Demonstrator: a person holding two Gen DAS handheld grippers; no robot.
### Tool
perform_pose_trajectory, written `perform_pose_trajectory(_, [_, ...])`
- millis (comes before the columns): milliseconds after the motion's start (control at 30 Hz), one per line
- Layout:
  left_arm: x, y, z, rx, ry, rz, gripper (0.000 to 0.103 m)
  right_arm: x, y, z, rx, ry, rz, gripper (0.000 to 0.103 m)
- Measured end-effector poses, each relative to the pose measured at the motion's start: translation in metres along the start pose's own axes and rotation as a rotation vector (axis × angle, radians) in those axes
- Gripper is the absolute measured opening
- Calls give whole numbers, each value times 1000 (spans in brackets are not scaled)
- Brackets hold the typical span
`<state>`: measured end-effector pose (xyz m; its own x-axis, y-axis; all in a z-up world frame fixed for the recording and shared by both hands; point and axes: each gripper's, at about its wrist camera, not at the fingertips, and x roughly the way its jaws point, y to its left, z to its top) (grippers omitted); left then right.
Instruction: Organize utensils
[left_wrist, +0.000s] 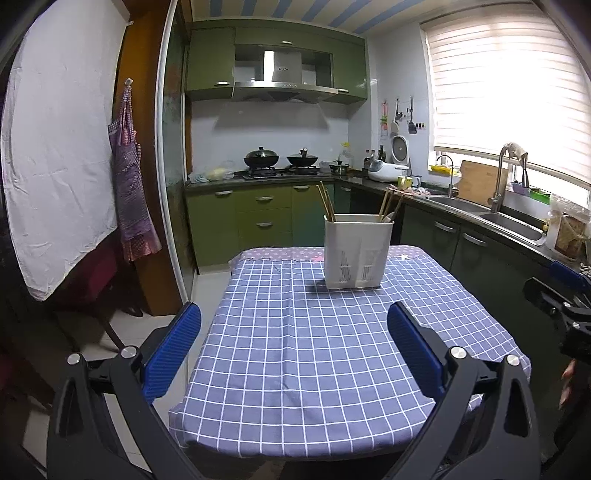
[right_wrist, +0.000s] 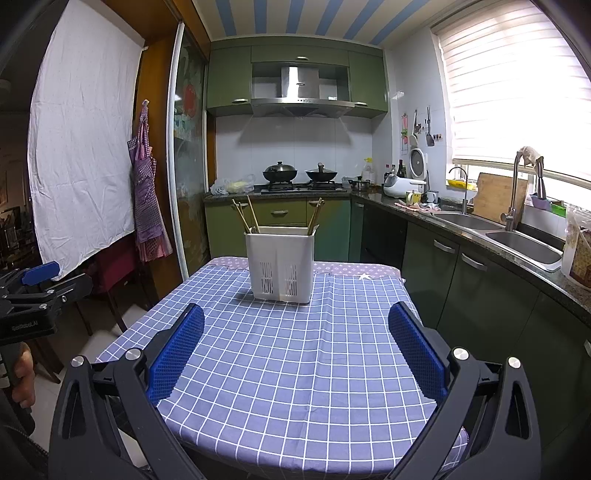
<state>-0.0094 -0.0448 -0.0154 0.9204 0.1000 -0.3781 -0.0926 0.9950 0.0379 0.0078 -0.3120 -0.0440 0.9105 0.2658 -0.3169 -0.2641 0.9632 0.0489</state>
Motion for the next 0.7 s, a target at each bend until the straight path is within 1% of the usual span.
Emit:
perform_pose_trajectory(200, [3, 2, 0, -3, 16, 12, 96, 3, -1, -1, -2, 10, 1, 98])
perform_pose_trajectory(300, [6, 3, -1, -14, 30, -1, 96, 5, -1, -1, -2, 14, 1, 98])
perform_pose_trajectory(467, [22, 3, -1, -15, 63, -5, 96, 14, -4, -2, 3, 32, 2, 98])
perform_pose_trajectory(600, [53, 6, 1, -27, 105, -7, 96, 35, -15, -3, 18, 68, 13, 98])
perform_pose_trajectory(700, [91, 7, 2, -24, 158, -11, 96, 72, -32, -1, 46, 130, 25, 98])
